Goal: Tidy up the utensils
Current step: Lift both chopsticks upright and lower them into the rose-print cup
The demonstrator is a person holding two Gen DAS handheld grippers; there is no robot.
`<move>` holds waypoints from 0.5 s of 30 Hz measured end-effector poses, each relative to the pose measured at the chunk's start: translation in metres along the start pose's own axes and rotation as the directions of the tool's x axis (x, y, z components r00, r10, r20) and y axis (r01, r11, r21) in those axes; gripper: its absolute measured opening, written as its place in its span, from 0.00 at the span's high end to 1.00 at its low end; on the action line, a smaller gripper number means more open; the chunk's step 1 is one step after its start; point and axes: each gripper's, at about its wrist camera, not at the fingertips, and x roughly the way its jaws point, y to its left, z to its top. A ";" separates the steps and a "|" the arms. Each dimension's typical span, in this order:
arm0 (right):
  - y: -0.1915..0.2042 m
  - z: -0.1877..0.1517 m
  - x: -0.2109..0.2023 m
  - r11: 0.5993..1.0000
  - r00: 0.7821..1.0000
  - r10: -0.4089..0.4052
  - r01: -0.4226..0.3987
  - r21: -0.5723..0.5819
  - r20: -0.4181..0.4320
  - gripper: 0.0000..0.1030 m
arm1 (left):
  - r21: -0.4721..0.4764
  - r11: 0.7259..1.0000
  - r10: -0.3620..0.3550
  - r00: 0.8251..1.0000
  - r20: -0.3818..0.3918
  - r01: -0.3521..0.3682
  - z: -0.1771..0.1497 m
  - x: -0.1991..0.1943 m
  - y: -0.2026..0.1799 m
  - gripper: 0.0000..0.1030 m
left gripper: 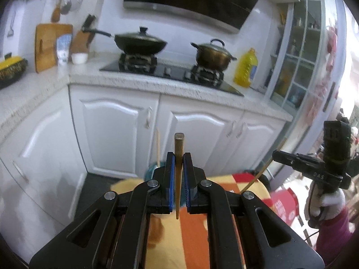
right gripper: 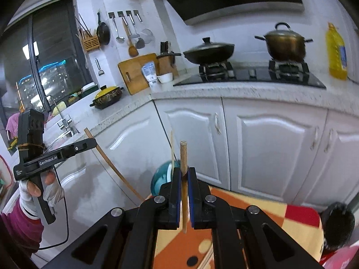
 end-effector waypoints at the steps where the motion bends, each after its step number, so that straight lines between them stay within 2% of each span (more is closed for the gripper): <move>1: 0.003 0.006 0.003 1.000 1.000 0.002 -0.002 -0.006 0.005 0.95 | 0.000 1.000 0.007 1.000 0.008 -0.007 0.005 0.001 0.001 0.94; 9: 0.010 0.050 0.041 1.000 1.000 -0.011 0.012 -0.028 0.026 0.95 | 0.034 0.996 0.082 0.996 0.043 -0.084 0.033 0.028 0.009 0.94; 15: 0.009 0.059 0.082 0.999 1.000 -0.021 0.021 -0.047 -0.007 0.95 | 0.059 0.991 0.119 0.993 -0.025 -0.117 0.027 0.070 0.015 0.94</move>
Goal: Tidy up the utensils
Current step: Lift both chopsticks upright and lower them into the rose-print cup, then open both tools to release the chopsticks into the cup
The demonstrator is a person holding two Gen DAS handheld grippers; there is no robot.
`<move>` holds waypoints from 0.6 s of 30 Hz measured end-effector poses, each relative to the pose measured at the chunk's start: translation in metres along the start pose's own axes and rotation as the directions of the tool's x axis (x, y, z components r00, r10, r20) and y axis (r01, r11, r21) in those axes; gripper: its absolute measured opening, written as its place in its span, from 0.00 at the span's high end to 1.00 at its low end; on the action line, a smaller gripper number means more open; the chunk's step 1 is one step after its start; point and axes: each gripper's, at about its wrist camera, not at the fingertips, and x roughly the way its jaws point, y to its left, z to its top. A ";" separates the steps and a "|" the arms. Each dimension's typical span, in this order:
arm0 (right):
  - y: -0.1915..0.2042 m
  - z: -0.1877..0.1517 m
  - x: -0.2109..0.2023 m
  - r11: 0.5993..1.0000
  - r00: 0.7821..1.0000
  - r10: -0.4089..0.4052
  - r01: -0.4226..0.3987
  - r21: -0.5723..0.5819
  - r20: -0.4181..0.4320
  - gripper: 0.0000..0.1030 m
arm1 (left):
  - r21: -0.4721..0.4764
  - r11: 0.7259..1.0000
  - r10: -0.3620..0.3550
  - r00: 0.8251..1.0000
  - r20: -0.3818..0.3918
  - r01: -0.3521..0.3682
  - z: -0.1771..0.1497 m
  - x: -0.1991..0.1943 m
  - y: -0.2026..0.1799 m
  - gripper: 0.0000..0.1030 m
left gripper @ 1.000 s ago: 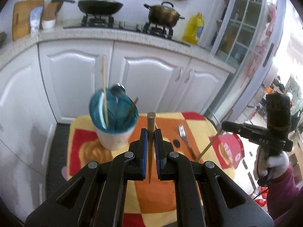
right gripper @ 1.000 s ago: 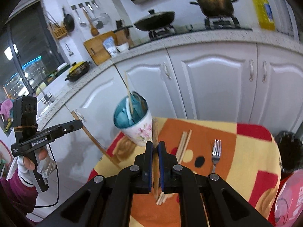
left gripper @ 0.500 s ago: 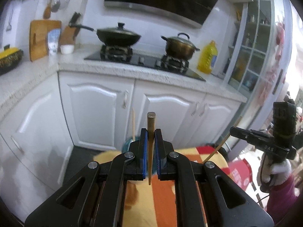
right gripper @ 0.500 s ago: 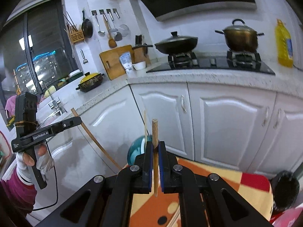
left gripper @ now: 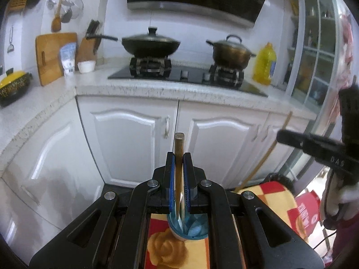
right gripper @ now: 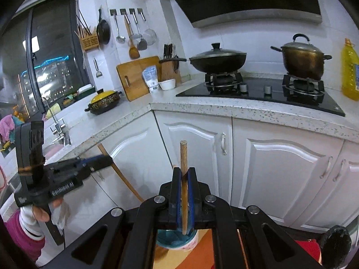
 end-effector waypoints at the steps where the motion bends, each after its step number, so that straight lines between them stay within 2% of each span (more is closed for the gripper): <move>1: -0.001 0.000 0.007 1.000 1.000 -0.002 0.002 0.000 -0.010 0.95 | 0.003 1.000 0.000 1.000 -0.014 0.000 -0.002 0.007 0.000 0.94; 7: -0.016 -0.014 0.049 0.999 0.996 0.011 -0.007 0.039 -0.087 0.95 | 0.033 0.999 0.018 0.997 -0.075 -0.016 -0.019 0.037 -0.005 0.94; 14: -0.029 -0.039 0.091 0.997 0.985 0.016 -0.002 0.079 -0.175 0.95 | 0.005 1.000 0.013 0.990 -0.140 -0.012 -0.041 0.068 -0.005 0.94; 18: -0.028 -0.051 0.105 0.997 0.979 0.019 -0.003 0.081 -0.202 0.95 | -0.003 1.000 0.025 0.991 -0.129 -0.025 -0.045 0.073 -0.007 0.94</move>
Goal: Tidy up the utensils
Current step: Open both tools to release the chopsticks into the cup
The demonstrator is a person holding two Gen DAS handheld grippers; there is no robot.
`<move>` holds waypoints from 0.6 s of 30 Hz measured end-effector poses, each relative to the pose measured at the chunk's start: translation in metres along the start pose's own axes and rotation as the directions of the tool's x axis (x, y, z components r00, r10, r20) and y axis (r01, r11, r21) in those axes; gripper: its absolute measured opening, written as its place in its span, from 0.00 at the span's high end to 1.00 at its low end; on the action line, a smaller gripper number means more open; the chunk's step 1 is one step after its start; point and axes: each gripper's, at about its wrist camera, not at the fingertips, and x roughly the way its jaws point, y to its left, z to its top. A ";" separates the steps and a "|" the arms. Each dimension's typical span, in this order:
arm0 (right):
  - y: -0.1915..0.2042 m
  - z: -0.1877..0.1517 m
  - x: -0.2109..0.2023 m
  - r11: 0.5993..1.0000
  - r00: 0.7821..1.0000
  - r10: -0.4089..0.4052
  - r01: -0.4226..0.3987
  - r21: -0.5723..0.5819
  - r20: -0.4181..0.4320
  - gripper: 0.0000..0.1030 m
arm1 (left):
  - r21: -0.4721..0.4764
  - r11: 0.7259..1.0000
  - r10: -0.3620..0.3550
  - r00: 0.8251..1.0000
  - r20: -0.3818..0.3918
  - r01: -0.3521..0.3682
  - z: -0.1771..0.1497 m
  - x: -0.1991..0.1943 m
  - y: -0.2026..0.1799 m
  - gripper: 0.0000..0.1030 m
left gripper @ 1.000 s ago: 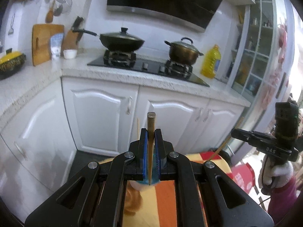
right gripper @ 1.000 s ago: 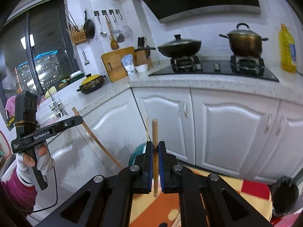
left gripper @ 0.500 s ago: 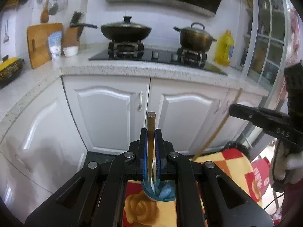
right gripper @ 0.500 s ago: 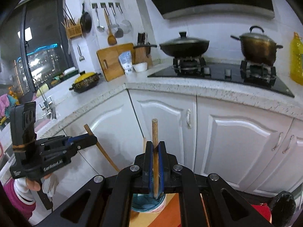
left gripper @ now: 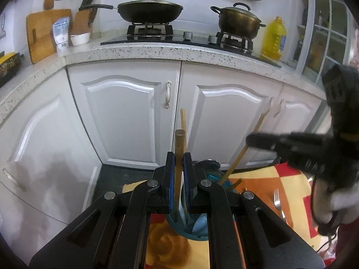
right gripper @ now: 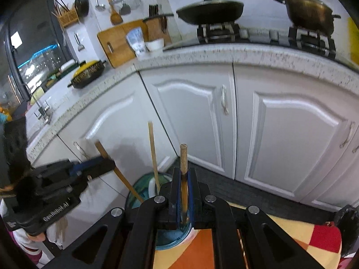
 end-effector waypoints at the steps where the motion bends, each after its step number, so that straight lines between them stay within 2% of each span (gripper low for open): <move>1: -0.001 0.000 -0.001 1.000 1.000 0.005 -0.005 0.007 0.003 0.95 | -0.013 1.000 -0.011 1.000 -0.003 0.011 0.001 0.000 0.001 0.94; 6: -0.011 0.000 -0.005 0.998 0.999 0.033 -0.034 0.059 0.012 0.93 | -0.017 1.000 -0.011 1.000 -0.006 0.011 0.003 0.002 0.001 0.94; 9: -0.014 -0.004 -0.010 0.997 0.999 0.028 -0.029 0.075 0.019 0.70 | -0.031 0.999 -0.012 1.000 -0.002 0.012 0.003 0.002 0.002 0.93; 14: -0.014 -0.012 -0.013 0.997 1.000 0.020 -0.022 0.078 0.015 0.70 | -0.034 0.999 0.003 1.000 0.010 -0.003 0.003 -0.002 0.001 0.89; 17: -0.013 -0.017 -0.016 0.996 1.000 0.022 -0.023 0.085 0.016 0.70 | -0.015 1.000 0.014 1.000 0.018 -0.013 0.002 -0.005 -0.003 0.73; 18: -0.013 -0.018 -0.017 0.996 1.000 0.021 -0.022 0.086 0.017 0.70 | -0.012 1.000 0.020 1.000 0.020 -0.020 0.002 -0.006 -0.005 0.62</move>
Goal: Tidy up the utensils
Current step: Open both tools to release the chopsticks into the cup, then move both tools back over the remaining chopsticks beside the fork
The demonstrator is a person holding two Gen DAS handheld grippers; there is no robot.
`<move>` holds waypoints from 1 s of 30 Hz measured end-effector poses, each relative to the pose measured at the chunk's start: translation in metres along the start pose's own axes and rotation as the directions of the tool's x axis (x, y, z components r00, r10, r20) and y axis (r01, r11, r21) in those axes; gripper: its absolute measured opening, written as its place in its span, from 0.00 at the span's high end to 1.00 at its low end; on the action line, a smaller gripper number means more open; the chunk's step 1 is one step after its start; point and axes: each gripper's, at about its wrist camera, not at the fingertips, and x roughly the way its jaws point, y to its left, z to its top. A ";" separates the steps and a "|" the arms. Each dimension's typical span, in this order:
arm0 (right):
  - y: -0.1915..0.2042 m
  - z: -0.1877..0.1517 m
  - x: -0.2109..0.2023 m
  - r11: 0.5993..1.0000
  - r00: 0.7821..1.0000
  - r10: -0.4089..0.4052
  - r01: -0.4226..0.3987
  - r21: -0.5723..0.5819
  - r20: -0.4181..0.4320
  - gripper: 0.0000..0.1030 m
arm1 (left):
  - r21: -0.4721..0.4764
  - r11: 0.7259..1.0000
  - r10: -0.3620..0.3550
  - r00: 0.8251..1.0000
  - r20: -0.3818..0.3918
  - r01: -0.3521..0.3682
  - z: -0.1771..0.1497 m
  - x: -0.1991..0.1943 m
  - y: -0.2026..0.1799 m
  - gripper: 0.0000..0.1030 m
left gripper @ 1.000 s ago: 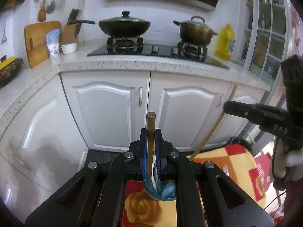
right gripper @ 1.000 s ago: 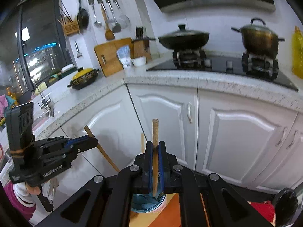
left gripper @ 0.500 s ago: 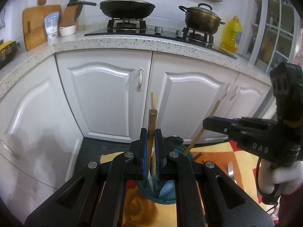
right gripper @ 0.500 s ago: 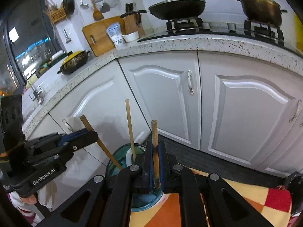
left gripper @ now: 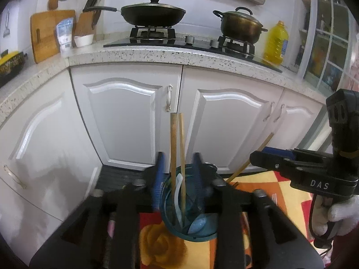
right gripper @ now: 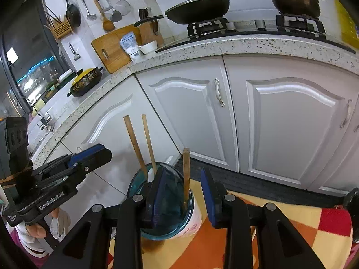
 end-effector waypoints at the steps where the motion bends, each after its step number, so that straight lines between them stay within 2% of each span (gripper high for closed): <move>1: 0.001 -0.001 -0.001 1.000 1.000 0.000 0.000 0.001 0.000 0.70 | 0.000 1.000 0.002 1.000 0.005 -0.002 -0.001 -0.002 -0.001 0.58; 16: 0.013 -0.026 -0.038 1.000 1.000 -0.014 0.014 -0.005 0.014 0.68 | -0.014 0.998 0.055 0.998 0.002 -0.055 -0.017 -0.021 -0.006 0.57; 30: 0.005 -0.066 -0.073 0.997 0.997 -0.072 0.072 0.029 0.023 0.65 | 0.023 0.999 0.035 0.999 0.015 -0.035 -0.039 -0.045 -0.036 0.57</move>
